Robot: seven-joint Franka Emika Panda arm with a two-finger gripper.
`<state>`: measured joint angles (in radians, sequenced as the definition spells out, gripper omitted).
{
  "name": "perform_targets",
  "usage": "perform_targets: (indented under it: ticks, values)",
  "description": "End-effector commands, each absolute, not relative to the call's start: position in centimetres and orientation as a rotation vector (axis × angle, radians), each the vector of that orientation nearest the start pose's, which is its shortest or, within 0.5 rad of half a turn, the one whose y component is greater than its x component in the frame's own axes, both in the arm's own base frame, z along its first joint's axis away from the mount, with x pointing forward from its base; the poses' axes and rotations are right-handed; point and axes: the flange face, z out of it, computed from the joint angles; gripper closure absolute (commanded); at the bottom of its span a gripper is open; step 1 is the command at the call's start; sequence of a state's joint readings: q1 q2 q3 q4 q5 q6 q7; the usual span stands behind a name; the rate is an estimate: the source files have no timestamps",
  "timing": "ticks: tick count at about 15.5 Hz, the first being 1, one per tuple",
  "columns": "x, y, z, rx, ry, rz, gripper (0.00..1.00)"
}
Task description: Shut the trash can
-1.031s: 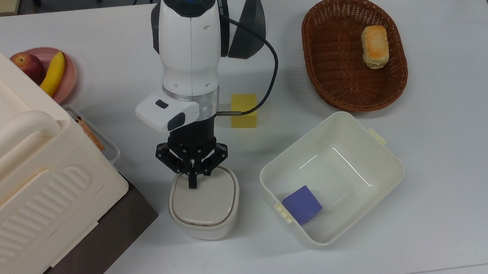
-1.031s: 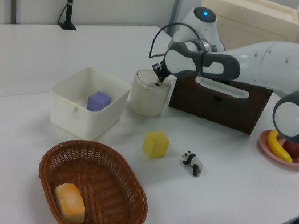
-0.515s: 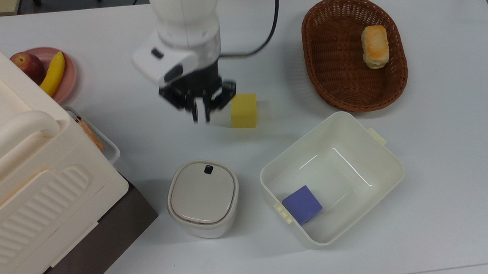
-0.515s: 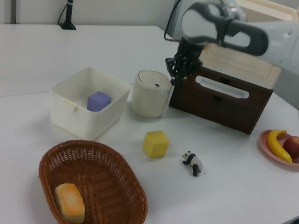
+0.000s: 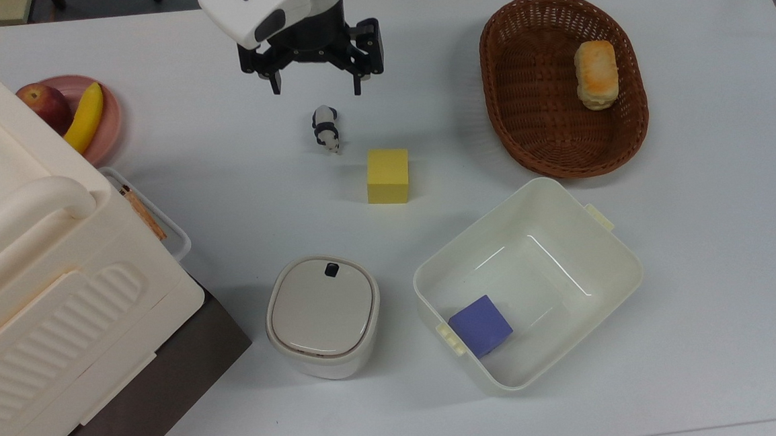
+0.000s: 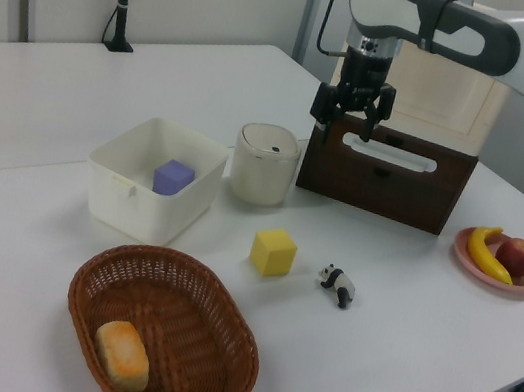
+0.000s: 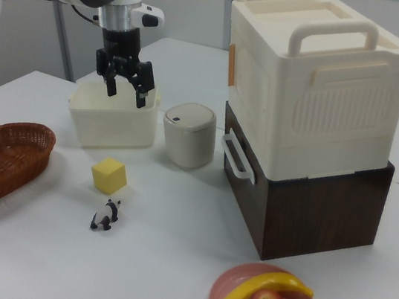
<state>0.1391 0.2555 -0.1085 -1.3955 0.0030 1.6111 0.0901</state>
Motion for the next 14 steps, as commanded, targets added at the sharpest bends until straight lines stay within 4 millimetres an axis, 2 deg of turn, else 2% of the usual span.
perform_targets:
  ticks: [1, 4, 14]
  values:
    - [61.7, 2.2, 56.5, -3.146, 0.132, 0.038, 0.00]
    - [62.2, 1.9, 56.3, -3.142, 0.137, -0.031, 0.00]
    - [63.0, 2.1, 55.9, -3.108, 0.227, -0.086, 0.00]
